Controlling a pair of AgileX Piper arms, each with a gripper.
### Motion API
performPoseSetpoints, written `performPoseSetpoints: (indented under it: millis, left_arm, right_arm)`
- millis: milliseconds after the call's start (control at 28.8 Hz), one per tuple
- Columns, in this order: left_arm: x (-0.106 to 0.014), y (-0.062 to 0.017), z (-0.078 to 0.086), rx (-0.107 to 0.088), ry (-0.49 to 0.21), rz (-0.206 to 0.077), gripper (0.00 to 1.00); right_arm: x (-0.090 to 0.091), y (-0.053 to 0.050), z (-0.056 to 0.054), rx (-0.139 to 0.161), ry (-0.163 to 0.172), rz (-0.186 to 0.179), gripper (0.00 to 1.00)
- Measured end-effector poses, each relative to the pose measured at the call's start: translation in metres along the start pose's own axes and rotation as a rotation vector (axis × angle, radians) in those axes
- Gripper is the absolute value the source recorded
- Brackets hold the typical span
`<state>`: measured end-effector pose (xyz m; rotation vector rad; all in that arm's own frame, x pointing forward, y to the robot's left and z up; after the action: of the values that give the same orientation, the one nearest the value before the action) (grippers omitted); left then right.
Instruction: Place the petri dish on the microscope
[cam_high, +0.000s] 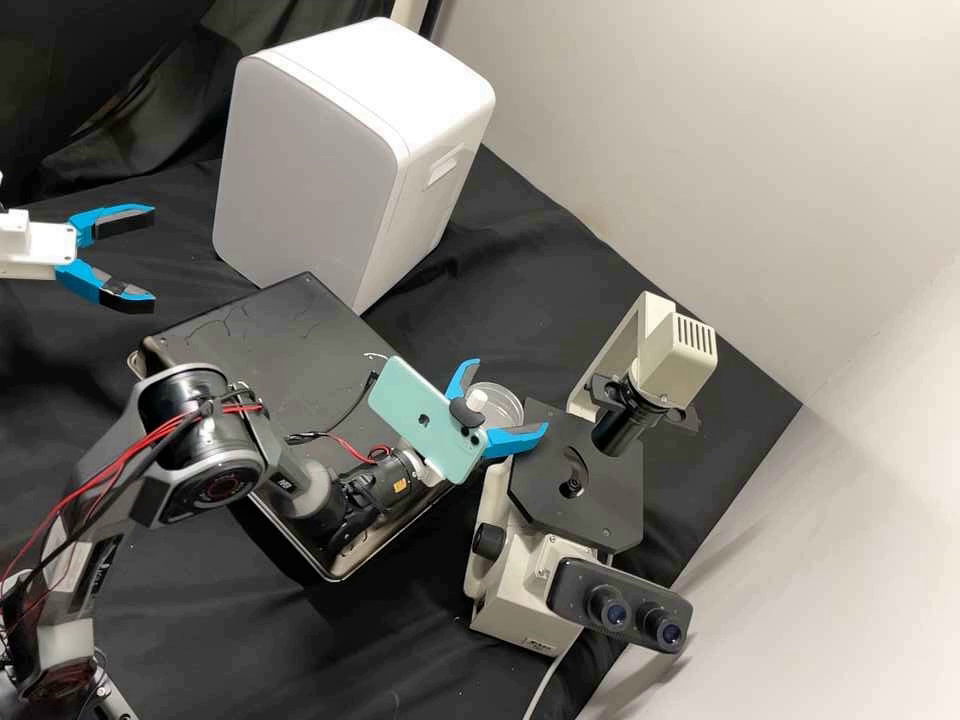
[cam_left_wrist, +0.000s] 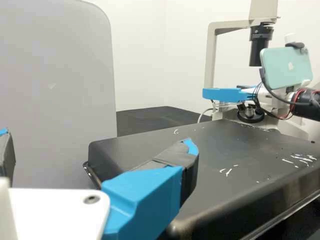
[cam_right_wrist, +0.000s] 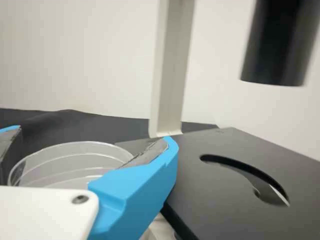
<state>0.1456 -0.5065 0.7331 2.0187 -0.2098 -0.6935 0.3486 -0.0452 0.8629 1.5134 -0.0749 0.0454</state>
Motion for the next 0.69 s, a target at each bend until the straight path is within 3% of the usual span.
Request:
performPoseSetpoints:
  millis: [104,278,694]
  left_arm:
    - [0.0000,0.0000,0.0000,0.000,0.000,0.000,1.00]
    - [0.0000,0.0000,0.0000,0.000,0.000,0.000,1.00]
    - [0.0000,0.0001,-0.0011,0.005,0.001,-0.002,1.00]
  right_arm:
    - [0.0005,0.0010,0.0040,-0.035,0.011,-0.020,0.00]
    - [-0.0005,0.0024,0.0084,-0.056,0.022,-0.036,0.00]
    - [-0.0057,0.0069,0.0080,-0.060,0.013,-0.033,0.00]
